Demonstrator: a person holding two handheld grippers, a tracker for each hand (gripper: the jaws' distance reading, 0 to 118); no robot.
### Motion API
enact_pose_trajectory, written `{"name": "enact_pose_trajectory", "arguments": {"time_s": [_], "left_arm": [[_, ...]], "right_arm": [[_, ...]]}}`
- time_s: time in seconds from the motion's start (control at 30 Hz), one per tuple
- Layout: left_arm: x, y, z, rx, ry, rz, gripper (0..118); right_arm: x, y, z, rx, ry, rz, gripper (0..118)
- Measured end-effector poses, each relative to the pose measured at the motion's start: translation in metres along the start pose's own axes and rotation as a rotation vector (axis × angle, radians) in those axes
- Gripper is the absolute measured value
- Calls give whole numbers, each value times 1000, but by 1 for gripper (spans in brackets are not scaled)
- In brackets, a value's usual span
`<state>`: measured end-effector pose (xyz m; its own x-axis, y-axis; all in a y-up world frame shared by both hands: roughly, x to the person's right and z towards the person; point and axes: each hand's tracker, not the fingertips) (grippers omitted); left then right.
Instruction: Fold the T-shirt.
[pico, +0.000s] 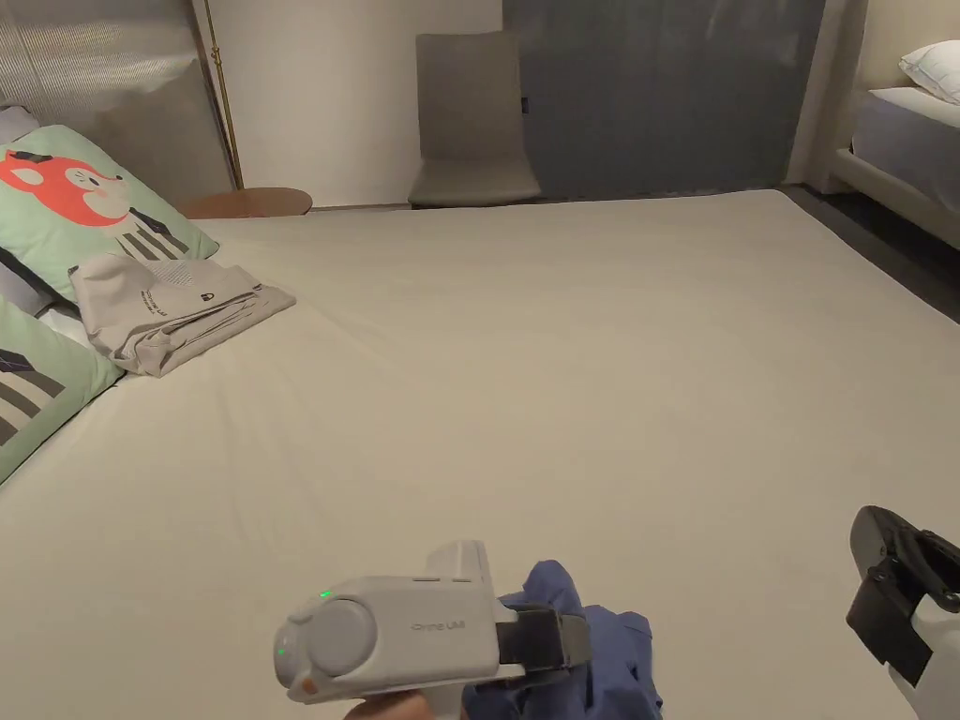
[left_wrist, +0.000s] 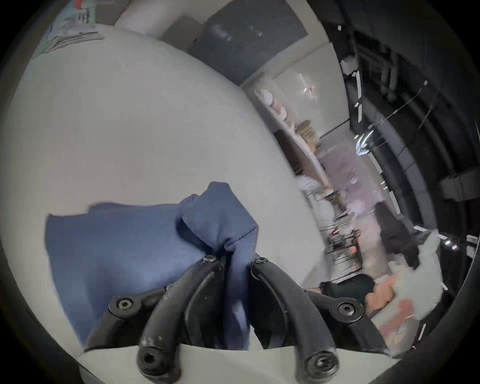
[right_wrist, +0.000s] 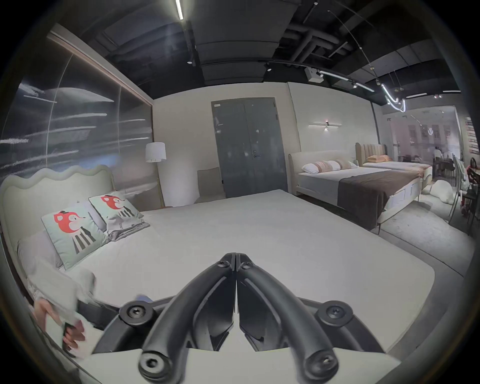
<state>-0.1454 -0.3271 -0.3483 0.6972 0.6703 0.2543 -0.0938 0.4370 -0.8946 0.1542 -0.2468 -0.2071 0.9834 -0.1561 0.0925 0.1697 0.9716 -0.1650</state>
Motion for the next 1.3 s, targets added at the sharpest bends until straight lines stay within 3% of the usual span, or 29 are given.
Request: {"name": "enact_pose_trajectory", "arguments": {"time_s": [0.03, 0.1, 0.17, 0.23, 0.33, 0.37, 0.43, 0.47, 0.57, 0.67, 0.77, 1.1, 1.3], "left_arm": [[1, -5, -14, -2, 18, -1, 20], [1, -12, -31, -12, 6, 20, 60], [2, -15, -29, -6, -63, 35, 92], [10, -18, -11, 41, -105, 33, 107], [13, -22, 21, 238, -46, -16, 102], [17, -26, 30, 313, 11, -28, 83], [23, -39, 35, 420, 181, -113, 21], [28, -45, 29, 434, 296, -184, 1], [37, -64, 0, 413, 512, -304, 0], [44, -75, -31, 335, 470, -320, 0], [64, -83, -62, 301, 515, -373, 0], [103, -98, -117, 119, 282, -397, 0], [101, -80, -50, 310, 218, -412, 0]], "right_arm": [[3, 0, 1, 0, -7, -5, 1], [8, 0, 4, 1, -18, -9, 1], [12, -1, 6, 3, -26, -9, 1], [16, -2, 7, 1, -34, -7, 1], [20, -4, 6, -3, -41, -23, 1], [21, -5, 5, -5, -40, -33, 1], [21, -7, 4, -7, -38, -46, 1], [21, -8, 3, -10, -33, -51, 1], [19, -9, 3, -14, -19, -49, 1], [21, -10, 6, -11, -11, -47, 1], [26, -9, 8, -9, -15, -49, 1], [44, -7, 16, -3, -65, -57, 1], [38, -3, 9, -8, -49, -45, 1]]}}
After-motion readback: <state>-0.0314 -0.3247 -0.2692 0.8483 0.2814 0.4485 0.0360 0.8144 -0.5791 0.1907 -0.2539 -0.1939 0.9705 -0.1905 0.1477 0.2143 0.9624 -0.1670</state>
